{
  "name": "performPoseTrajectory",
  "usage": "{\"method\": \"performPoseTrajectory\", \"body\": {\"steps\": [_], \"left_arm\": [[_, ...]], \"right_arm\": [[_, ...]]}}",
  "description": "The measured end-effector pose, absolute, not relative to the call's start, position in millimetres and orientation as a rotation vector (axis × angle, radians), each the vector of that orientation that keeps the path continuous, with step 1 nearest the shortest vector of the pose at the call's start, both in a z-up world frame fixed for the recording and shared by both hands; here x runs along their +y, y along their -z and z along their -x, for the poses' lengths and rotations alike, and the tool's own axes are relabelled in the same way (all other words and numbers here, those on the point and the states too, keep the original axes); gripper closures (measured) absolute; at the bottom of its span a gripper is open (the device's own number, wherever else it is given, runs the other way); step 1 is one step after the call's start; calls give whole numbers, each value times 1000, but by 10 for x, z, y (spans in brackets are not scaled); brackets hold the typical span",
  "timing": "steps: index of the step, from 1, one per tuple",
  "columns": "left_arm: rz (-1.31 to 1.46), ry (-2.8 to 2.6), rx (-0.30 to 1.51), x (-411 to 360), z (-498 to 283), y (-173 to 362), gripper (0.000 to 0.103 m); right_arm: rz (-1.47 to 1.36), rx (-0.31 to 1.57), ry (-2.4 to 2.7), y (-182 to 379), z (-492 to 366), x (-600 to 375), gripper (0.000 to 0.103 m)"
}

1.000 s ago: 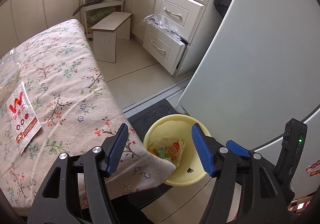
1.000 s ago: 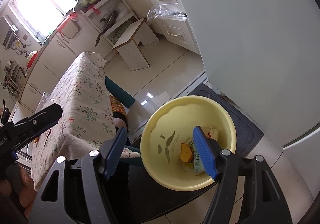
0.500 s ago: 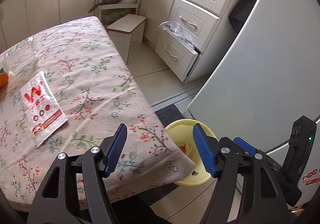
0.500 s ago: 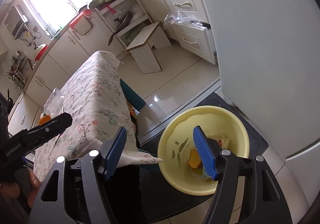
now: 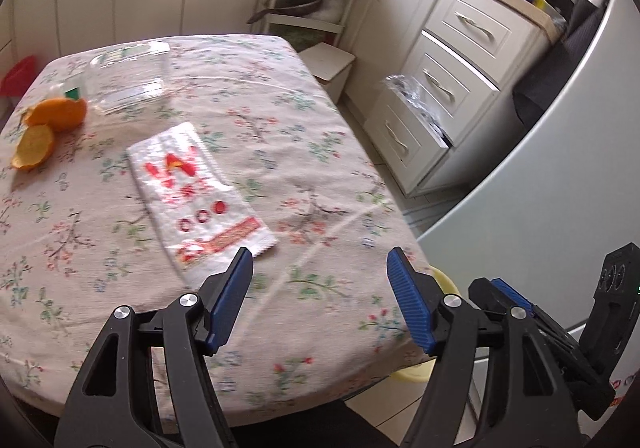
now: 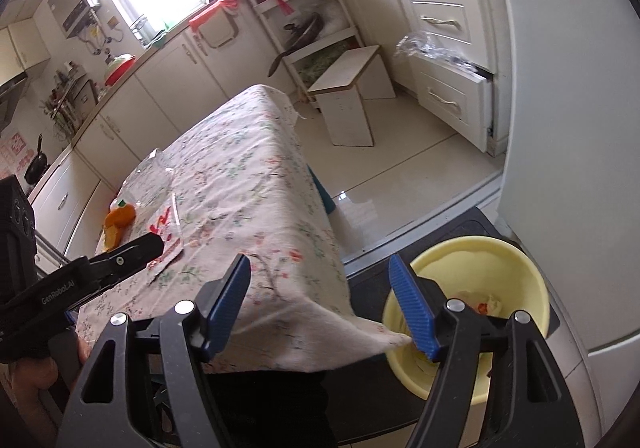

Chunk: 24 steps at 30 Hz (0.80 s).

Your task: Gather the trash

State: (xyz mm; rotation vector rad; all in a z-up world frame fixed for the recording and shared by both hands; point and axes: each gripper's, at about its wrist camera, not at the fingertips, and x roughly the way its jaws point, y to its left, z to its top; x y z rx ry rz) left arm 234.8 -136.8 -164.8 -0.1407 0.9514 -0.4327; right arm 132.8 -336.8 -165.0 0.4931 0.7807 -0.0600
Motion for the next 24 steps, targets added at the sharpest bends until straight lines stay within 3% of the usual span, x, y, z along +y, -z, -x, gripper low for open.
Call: {"method": "performPoseTrajectory", "body": {"steps": [24], "left_arm": [[360, 91, 875, 707, -2875, 1692, 34]], "right_arm": [[-203, 849, -241, 1515, -2382, -1767, 18]]}}
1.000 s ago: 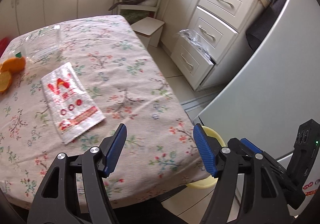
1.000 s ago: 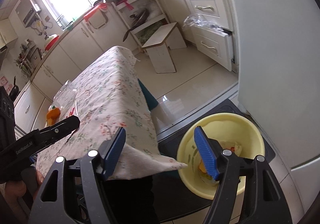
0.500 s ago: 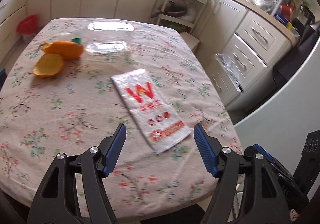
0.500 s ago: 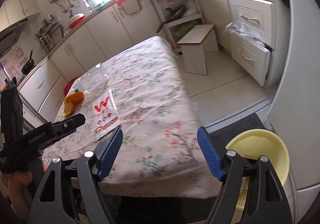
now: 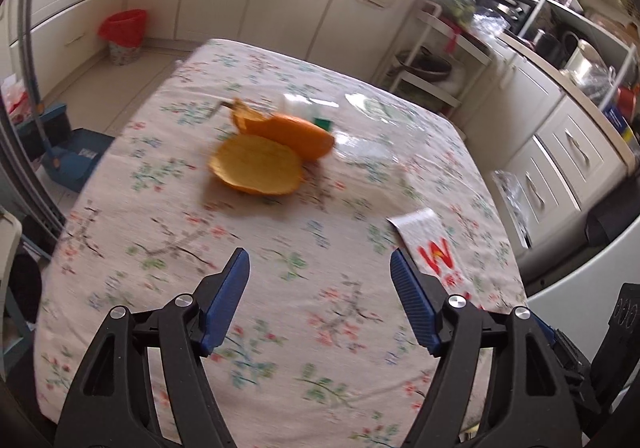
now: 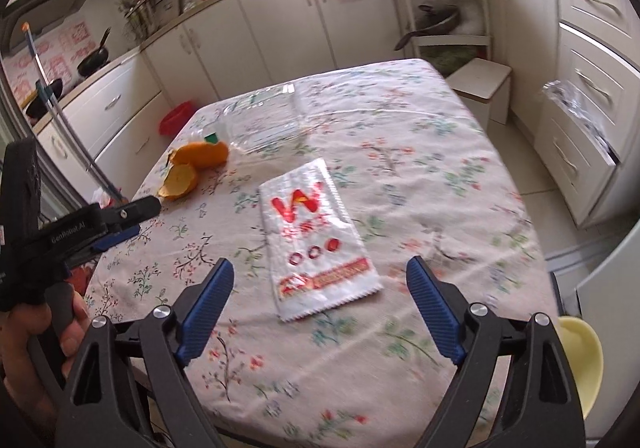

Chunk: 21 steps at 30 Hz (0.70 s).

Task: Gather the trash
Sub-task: 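Grasp the red-printed white packet with the right gripper while the left grasps an orange peel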

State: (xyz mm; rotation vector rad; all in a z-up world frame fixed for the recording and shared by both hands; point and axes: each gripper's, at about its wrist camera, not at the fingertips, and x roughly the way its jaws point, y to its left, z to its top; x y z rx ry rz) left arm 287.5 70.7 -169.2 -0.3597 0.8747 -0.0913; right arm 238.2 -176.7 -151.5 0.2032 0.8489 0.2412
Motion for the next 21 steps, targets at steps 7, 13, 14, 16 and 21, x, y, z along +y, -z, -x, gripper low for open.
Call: {"method": "performPoseTrajectory", "body": {"steps": [7, 13, 14, 16, 21], "left_arm": [[407, 10, 857, 1157, -3110, 1742, 33], [397, -2, 871, 1288, -3331, 1863, 33], [393, -1, 872, 1287, -3361, 1880, 33], [385, 3, 876, 1289, -3425, 1913, 33], [363, 24, 889, 1242, -3574, 2011, 33]], "right_arm": [[-108, 885, -275, 1614, -2685, -1486, 17], [-79, 918, -269, 1756, -2822, -1433, 17], [-77, 921, -269, 1771, -2829, -1443, 17], [-71, 920, -267, 1786, -2844, -1437, 17], [-66, 930, -269, 1773, -2926, -1423, 17]]}}
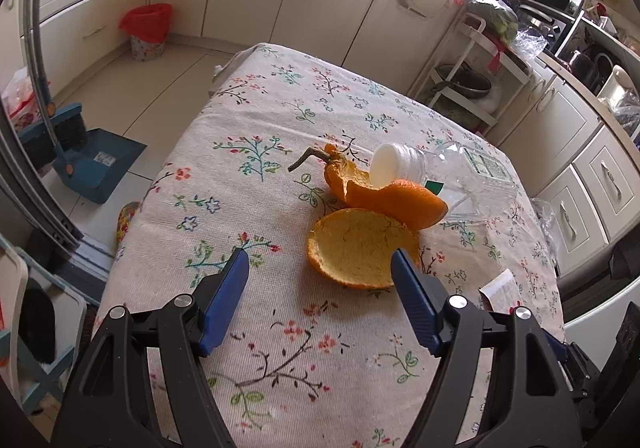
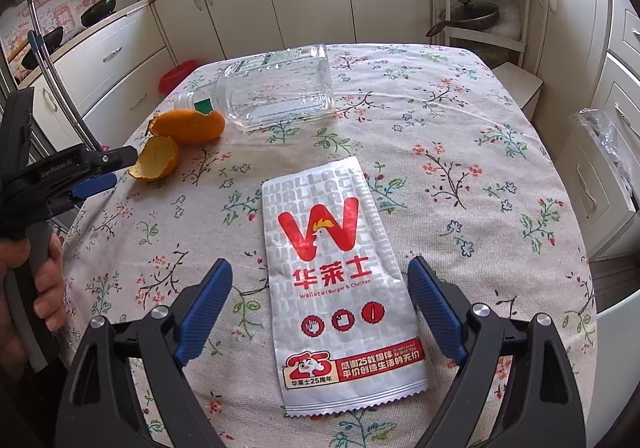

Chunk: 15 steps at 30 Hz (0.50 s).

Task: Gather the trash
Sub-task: 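Grasp the red-printed white packet with the right gripper while the left grasps an orange peel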

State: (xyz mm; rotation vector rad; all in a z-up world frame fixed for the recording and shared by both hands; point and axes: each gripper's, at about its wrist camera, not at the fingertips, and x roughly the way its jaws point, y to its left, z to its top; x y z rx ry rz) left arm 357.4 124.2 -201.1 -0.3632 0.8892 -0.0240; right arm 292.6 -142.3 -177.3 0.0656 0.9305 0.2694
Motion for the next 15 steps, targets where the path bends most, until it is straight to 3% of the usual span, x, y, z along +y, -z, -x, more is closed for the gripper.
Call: {"method": "performPoseTrajectory", "body": {"steps": [4, 7, 9, 10, 12, 13, 15], "left_arm": [[342, 43, 878, 1185, -3616, 2036, 39], [346, 71, 880, 1149, -3643, 2059, 64], [346, 90, 888, 1118, -3647, 2089, 85], [351, 102, 893, 1107, -3646, 2097, 90], [348, 105, 882, 1072, -3611, 2084, 95], [347, 108, 874, 1061, -3591, 2071, 96], [354, 113, 869, 1046, -3553, 2055, 98]], "right_arm": [[-41, 932, -263, 1779, -2922, -1399, 18], [-26, 925, -248, 1780, -2908, -1392, 28], [-16, 919, -239, 1779, -2904, -1392, 43], [-7, 916, -235, 1776, -2899, -1388, 47], [5, 909, -232, 1774, -2891, -1387, 69], [6, 907, -233, 1774, -2882, -1386, 73], [-6, 904, -236, 1779, -2878, -1400, 90]]}}
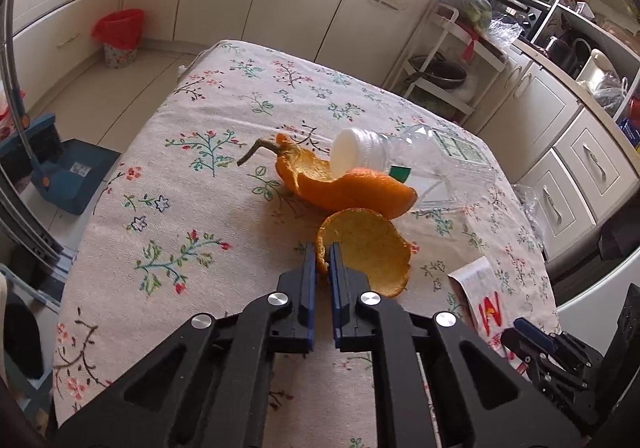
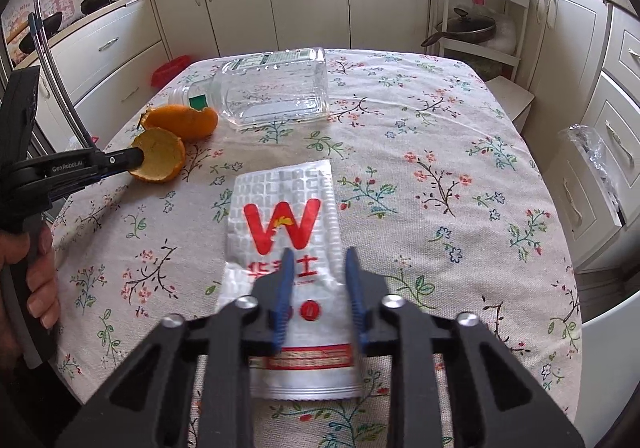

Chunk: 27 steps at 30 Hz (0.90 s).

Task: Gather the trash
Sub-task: 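Grasp the red-printed white packet with the right gripper while the left grasps an orange peel, then lift the packet and the peel off the table and carry them over the yellow bin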

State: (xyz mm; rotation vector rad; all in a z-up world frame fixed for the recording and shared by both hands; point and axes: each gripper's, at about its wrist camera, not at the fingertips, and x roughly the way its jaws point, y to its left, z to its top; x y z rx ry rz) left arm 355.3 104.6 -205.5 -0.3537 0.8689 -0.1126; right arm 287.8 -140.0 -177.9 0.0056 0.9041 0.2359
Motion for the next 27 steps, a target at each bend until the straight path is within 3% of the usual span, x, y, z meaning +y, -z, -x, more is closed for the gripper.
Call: {"method": "performPoseTrajectory", "body": {"steps": [3, 6, 27], "left_arm": [[379, 121, 861, 1018, -3475, 2042, 98], [403, 134, 860, 973, -3396, 2031, 99], [425, 182, 834, 756, -3109, 1820, 99]], "right_arm": [[-56, 904, -234, 1785, -2867, -1463, 99], [-92, 898, -238, 1781, -2834, -1484, 101], [-258, 757, -254, 1330, -2449, -1720, 102]]}}
